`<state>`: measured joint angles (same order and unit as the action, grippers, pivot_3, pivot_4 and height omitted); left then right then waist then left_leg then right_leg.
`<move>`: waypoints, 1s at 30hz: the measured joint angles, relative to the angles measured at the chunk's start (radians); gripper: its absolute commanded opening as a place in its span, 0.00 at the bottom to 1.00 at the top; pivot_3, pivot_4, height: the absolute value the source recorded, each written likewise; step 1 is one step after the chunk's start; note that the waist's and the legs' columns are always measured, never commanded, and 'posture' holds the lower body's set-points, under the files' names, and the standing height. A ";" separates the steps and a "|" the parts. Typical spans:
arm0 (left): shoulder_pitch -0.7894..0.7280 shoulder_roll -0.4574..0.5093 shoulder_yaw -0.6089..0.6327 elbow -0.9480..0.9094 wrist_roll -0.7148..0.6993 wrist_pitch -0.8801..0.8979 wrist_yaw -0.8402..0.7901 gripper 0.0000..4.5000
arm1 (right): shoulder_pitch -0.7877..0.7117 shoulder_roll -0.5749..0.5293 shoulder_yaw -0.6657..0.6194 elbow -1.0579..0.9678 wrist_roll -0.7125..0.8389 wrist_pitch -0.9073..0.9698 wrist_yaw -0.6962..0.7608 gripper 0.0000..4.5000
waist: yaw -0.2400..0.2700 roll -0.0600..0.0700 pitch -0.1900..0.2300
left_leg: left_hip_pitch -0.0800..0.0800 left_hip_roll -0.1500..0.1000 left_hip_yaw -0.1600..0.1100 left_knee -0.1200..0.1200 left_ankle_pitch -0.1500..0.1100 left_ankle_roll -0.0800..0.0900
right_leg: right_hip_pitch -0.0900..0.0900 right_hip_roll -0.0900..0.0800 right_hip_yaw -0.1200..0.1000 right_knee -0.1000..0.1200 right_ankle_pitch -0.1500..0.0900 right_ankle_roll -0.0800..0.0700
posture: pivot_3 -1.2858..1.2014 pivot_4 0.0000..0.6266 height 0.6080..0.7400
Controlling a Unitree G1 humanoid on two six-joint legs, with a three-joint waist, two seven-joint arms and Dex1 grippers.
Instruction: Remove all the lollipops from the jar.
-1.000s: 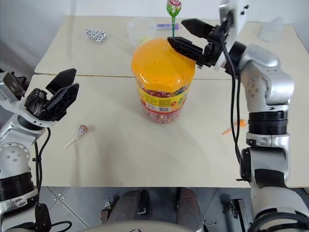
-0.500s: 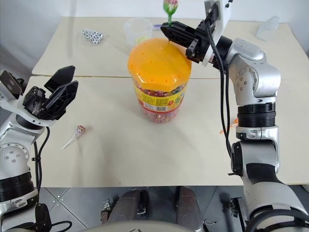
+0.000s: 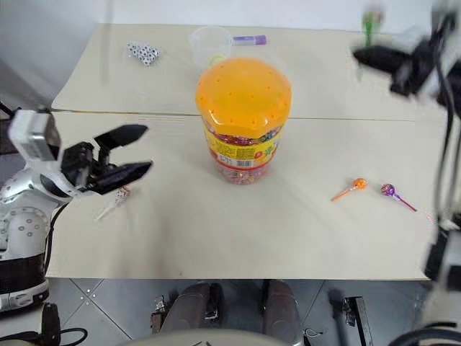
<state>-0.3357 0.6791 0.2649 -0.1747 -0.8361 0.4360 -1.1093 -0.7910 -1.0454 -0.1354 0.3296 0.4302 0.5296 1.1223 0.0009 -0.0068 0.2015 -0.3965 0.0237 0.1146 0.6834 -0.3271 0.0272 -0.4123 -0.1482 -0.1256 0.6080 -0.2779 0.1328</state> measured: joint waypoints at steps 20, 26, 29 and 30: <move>0.072 0.005 -0.045 0.037 0.176 -0.115 -0.040 0.94 | 0.680 0.101 -0.158 -0.079 -0.110 -0.368 -0.088 0.52 | 0.001 0.001 0.000 | 0.010 0.006 0.007 0.001 0.000 0.001 | 0.002 0.000 0.010 0.002 0.000 -0.002 | 0.52 0.24 1.00; 0.073 0.005 -0.022 0.125 0.269 -0.188 0.044 0.94 | 0.617 0.225 -0.283 -0.355 0.126 -0.379 -0.070 0.99 | -0.003 0.001 -0.001 | 0.010 0.007 0.004 0.000 0.000 0.001 | 0.001 0.001 0.010 0.003 0.000 -0.002 | 0.52 0.24 1.00; 0.072 0.005 -0.004 0.179 0.331 -0.238 0.116 0.94 | 0.578 0.259 -0.217 -0.505 0.171 -0.379 -0.047 1.00 | -0.002 0.001 -0.001 | 0.010 0.007 0.003 0.000 -0.001 0.001 | 0.001 0.001 0.009 0.004 0.000 -0.002 | 0.52 0.24 1.00; 0.076 0.004 0.001 0.193 0.344 -0.252 0.133 0.94 | 0.582 0.263 -0.178 -0.535 0.169 -0.384 -0.023 1.00 | 0.000 0.001 -0.001 | 0.010 0.007 0.003 0.000 -0.002 0.001 | 0.001 0.000 0.009 0.004 0.000 -0.002 | 0.52 0.24 1.00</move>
<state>-0.2594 0.6835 0.2658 0.0178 -0.4916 0.1837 -0.9763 -0.2091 -0.7825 -0.3137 -0.2052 0.5988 0.1454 1.0993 0.0005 -0.0062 0.2008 -0.3865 0.0309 0.1178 0.6834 -0.3289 0.0280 -0.4116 -0.1478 -0.1168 0.6116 -0.2776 0.1308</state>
